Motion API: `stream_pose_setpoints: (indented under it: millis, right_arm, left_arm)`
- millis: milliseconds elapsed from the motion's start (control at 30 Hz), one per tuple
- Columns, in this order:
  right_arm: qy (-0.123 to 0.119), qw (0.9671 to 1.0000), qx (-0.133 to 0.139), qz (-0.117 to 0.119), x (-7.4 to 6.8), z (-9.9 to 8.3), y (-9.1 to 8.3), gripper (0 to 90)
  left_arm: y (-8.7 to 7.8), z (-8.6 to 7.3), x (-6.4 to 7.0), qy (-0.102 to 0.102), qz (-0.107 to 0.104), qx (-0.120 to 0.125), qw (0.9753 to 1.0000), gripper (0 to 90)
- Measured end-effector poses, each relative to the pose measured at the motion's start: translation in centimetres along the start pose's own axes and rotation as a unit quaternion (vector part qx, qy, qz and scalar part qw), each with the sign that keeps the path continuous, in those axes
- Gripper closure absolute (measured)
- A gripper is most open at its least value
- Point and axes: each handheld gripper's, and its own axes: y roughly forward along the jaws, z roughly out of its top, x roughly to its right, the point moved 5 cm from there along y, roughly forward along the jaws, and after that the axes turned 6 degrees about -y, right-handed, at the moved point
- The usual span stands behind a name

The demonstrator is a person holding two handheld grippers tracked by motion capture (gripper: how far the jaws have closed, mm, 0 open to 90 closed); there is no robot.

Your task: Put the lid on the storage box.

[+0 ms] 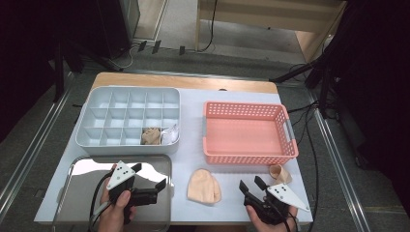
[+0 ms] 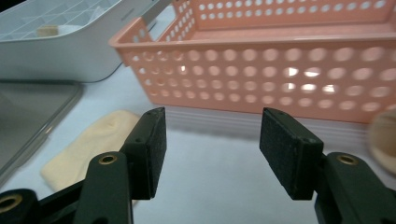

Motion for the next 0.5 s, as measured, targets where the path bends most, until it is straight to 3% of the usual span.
stream_pose_setpoints:
  millis: [167, 267, 500]
  right_arm:
    - [0.006, 0.9996, -0.013, 0.025, -2.1, -0.2, 1.4, 43.6]
    - [0.006, 0.9991, -0.024, 0.034, -3.1, -0.5, 2.1, 44.6]
    - [0.013, 0.9967, -0.057, 0.056, -5.3, -1.8, 3.7, 44.7]
  left_arm:
    - [0.8, 0.5, 1.2, 0.004, -0.007, 0.003, 1.0000, 0.0]
    - [1.3, 0.1, 2.0, 0.017, -0.011, -0.006, 0.9998, 0.0]
    - [1.3, -0.8, 2.5, 0.023, -0.013, -0.014, 0.9995, 0.0]
